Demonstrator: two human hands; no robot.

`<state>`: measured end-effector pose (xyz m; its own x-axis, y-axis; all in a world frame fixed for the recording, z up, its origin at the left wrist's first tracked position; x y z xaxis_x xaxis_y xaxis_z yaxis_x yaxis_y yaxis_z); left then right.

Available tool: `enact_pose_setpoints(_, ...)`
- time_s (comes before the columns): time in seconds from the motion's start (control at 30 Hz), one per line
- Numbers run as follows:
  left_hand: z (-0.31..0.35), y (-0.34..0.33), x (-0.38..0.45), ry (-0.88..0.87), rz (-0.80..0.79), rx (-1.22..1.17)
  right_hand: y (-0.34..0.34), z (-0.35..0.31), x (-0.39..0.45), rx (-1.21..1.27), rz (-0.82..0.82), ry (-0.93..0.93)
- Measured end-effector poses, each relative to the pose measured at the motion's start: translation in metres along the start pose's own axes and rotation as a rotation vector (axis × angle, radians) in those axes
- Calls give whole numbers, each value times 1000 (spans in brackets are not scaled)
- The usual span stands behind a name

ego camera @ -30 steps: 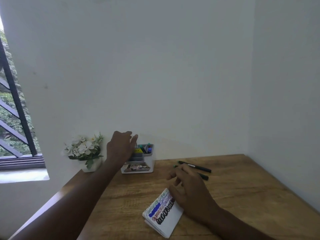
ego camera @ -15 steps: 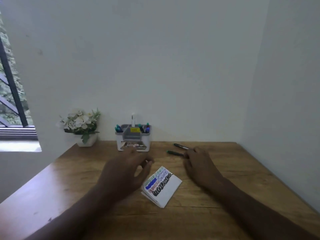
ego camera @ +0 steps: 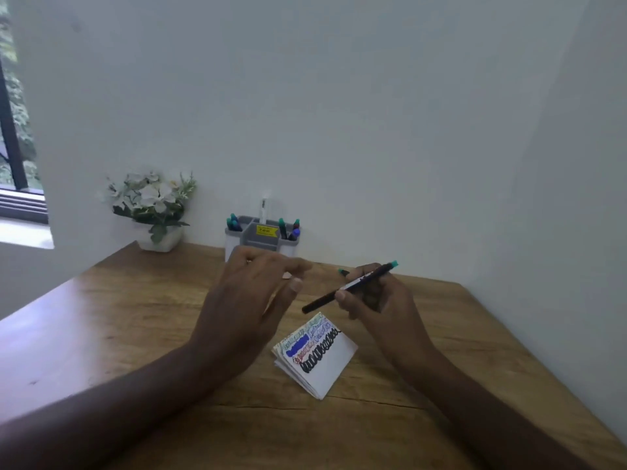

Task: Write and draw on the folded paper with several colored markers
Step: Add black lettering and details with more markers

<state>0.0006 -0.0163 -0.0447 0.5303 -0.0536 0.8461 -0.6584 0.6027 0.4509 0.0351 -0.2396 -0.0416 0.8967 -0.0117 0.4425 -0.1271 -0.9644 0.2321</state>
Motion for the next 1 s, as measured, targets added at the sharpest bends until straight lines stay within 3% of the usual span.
enact_pose_setpoints(0.23,9,-12,-9,5,-384,-143,-10,-12,-15,81,-122,118)
enact_pose_setpoints(0.43,10,-17,-8,72,-497,-193,-15,-16,-22,70,-179,142)
enact_pose_setpoints(0.57,11,-13,-8,66,-455,-281,-20,-21,-26,102,-160,174)
enact_pose_setpoints(0.8,12,-8,-7,-48,-256,-103,-20,-28,-29,137,-145,227)
enact_pose_setpoints(1.0,3,-8,-4,0,-299,-187,-16,-23,-27,247,-78,169)
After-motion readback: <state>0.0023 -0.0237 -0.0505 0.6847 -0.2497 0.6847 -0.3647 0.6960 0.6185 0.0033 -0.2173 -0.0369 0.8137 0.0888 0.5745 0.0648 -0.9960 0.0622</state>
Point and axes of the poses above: each hand's wrist, its own x-axis towards the middle knuckle, its own y-axis out of the back of the hand, z = x × y, the point moved 2 cm from there along x, towards the middle knuckle, and after that the axes turned 7 degrees about z, right-handed, at the moved point
